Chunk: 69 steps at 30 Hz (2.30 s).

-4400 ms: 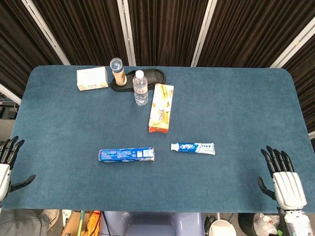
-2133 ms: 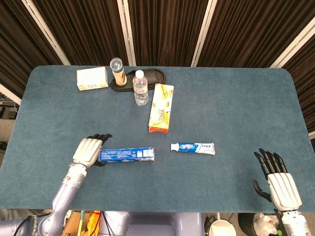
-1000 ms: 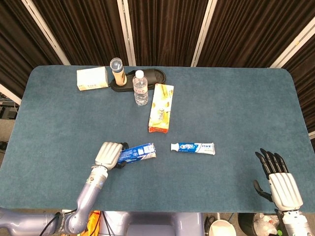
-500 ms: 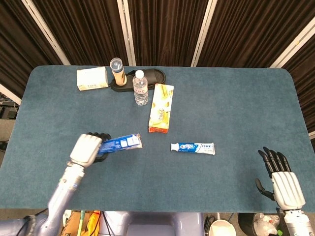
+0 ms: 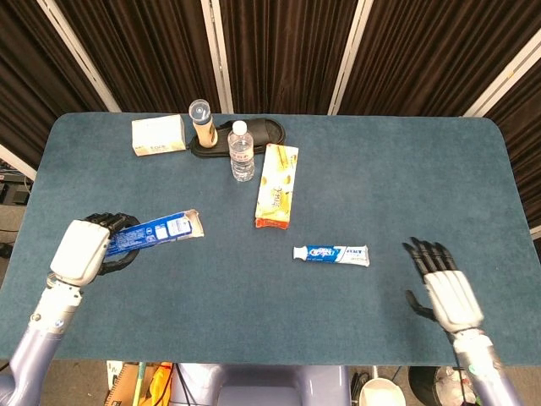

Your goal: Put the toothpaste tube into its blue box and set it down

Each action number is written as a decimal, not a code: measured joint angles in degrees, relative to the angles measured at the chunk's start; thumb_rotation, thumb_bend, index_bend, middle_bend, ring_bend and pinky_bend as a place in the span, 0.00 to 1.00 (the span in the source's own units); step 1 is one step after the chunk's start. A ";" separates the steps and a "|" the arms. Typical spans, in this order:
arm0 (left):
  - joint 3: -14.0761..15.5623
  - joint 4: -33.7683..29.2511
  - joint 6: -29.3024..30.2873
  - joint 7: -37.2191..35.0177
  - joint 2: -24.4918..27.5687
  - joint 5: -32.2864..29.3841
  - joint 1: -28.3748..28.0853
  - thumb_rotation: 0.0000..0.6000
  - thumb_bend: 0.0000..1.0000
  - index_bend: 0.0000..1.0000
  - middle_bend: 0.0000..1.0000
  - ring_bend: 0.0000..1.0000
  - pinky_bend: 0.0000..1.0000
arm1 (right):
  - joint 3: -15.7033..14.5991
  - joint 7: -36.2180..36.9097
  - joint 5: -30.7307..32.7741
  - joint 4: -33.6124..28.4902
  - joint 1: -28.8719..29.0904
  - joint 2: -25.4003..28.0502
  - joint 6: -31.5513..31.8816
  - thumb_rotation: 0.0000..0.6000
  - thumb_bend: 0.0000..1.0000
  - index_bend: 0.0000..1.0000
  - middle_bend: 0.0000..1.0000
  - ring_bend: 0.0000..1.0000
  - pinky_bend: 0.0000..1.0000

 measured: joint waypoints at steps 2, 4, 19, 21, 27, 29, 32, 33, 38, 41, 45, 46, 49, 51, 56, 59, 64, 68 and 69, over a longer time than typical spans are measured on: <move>-0.23 0.13 0.22 -0.95 0.40 0.29 0.26 1.00 0.37 0.41 0.54 0.49 0.53 | 0.95 -3.64 3.24 -1.73 2.08 -0.68 -2.98 1.00 0.40 0.00 0.00 0.00 0.00; -0.35 0.16 0.12 -1.91 0.65 0.29 0.49 1.00 0.37 0.41 0.54 0.49 0.53 | 2.05 -8.46 7.87 -3.41 4.52 -1.93 -5.78 1.00 0.40 0.00 0.00 0.00 0.00; -1.47 1.39 -1.22 -4.49 1.20 0.38 1.49 1.00 0.37 0.41 0.54 0.49 0.53 | 5.75 -32.67 35.21 -1.60 18.83 -16.56 -10.37 1.00 0.40 0.00 0.00 0.00 0.00; -1.68 1.63 -1.48 -4.67 1.16 0.27 1.55 1.00 0.37 0.41 0.54 0.49 0.53 | 5.78 -33.30 36.93 -0.39 19.71 -17.42 -10.07 1.00 0.40 0.00 0.00 0.00 0.00; -2.12 1.85 -1.59 -4.86 1.01 0.51 1.77 1.00 0.37 0.41 0.54 0.49 0.53 | 5.44 -33.99 39.73 2.21 21.56 -18.78 -9.74 1.00 0.40 0.00 0.00 0.00 0.00; -2.23 1.83 -1.60 -4.84 0.99 0.55 1.83 1.00 0.37 0.41 0.54 0.49 0.53 | 5.20 -34.14 40.31 2.93 21.96 -19.03 -9.80 1.00 0.40 0.00 0.00 0.00 0.00; -2.38 1.93 -1.65 -4.82 0.94 0.48 1.94 1.00 0.37 0.40 0.54 0.49 0.53 | 4.80 -34.13 41.43 4.06 22.45 -19.57 -10.01 1.00 0.40 0.00 0.00 0.00 0.00; -2.45 1.96 -1.71 -4.84 0.93 0.41 1.98 1.00 0.37 0.40 0.54 0.49 0.53 | 4.60 -34.05 41.69 4.57 22.61 -19.82 -10.08 1.00 0.40 0.00 0.00 0.00 0.00; -2.81 2.13 -1.95 -5.07 0.81 0.34 2.11 1.00 0.37 0.40 0.54 0.49 0.53 | 3.92 -33.32 42.19 6.34 23.21 -20.90 -10.06 1.00 0.40 0.00 0.06 0.01 0.01; -2.87 2.19 -2.06 -5.08 0.70 0.55 2.19 1.00 0.37 0.40 0.54 0.49 0.53 | 3.81 -32.78 42.09 7.36 23.59 -21.62 -9.80 1.00 0.40 0.05 0.14 0.07 0.06; -3.05 2.24 -2.08 -5.18 0.63 0.74 2.30 1.00 0.37 0.40 0.54 0.49 0.53 | 3.98 -31.80 41.67 8.99 24.12 -22.72 -9.29 1.00 0.40 0.16 0.23 0.16 0.15; -3.12 2.26 -2.09 -5.24 0.63 0.74 2.34 1.00 0.37 0.40 0.54 0.49 0.53 | 4.06 -31.59 41.70 9.32 24.22 -22.95 -9.23 1.00 0.40 0.19 0.25 0.18 0.17; -3.36 2.29 -2.11 -5.53 0.68 0.60 2.42 1.00 0.37 0.40 0.54 0.49 0.53 | 4.19 -31.17 42.29 10.54 24.45 -23.67 -9.12 1.00 0.40 0.25 0.32 0.23 0.22; -3.52 2.30 -2.15 -5.69 0.73 0.53 2.46 1.00 0.37 0.40 0.54 0.49 0.53 | 4.05 -30.93 42.63 11.49 24.54 -24.26 -9.03 1.00 0.40 0.26 0.33 0.24 0.23; -3.76 2.23 -2.31 -5.98 0.78 0.52 2.57 1.00 0.37 0.40 0.54 0.49 0.53 | 3.34 -30.40 43.10 12.53 24.55 -24.95 -8.84 1.00 0.40 0.37 0.43 0.35 0.33; -3.78 2.23 -2.42 -6.00 0.76 0.58 2.62 1.00 0.37 0.40 0.54 0.49 0.53 | 3.17 -30.10 42.60 12.93 24.49 -25.22 -8.44 1.00 0.40 0.59 0.63 0.56 0.55; -3.88 2.29 -2.68 -6.00 0.68 0.46 2.72 1.00 0.37 0.40 0.54 0.49 0.53 | 2.90 -28.01 39.02 13.89 23.93 -26.10 -6.97 1.00 0.45 0.82 0.81 0.76 0.74; -3.93 2.32 -2.92 -6.04 0.65 0.38 2.73 1.00 0.37 0.40 0.55 0.49 0.53 | 2.22 -25.79 35.84 14.32 23.07 -26.45 -5.95 1.00 0.51 0.83 0.82 0.77 0.74; -3.91 2.33 -2.97 -6.04 0.64 0.39 2.74 1.00 0.37 0.40 0.55 0.49 0.53 | 2.04 -25.11 35.07 14.11 22.76 -26.34 -5.69 1.00 0.51 0.83 0.82 0.77 0.74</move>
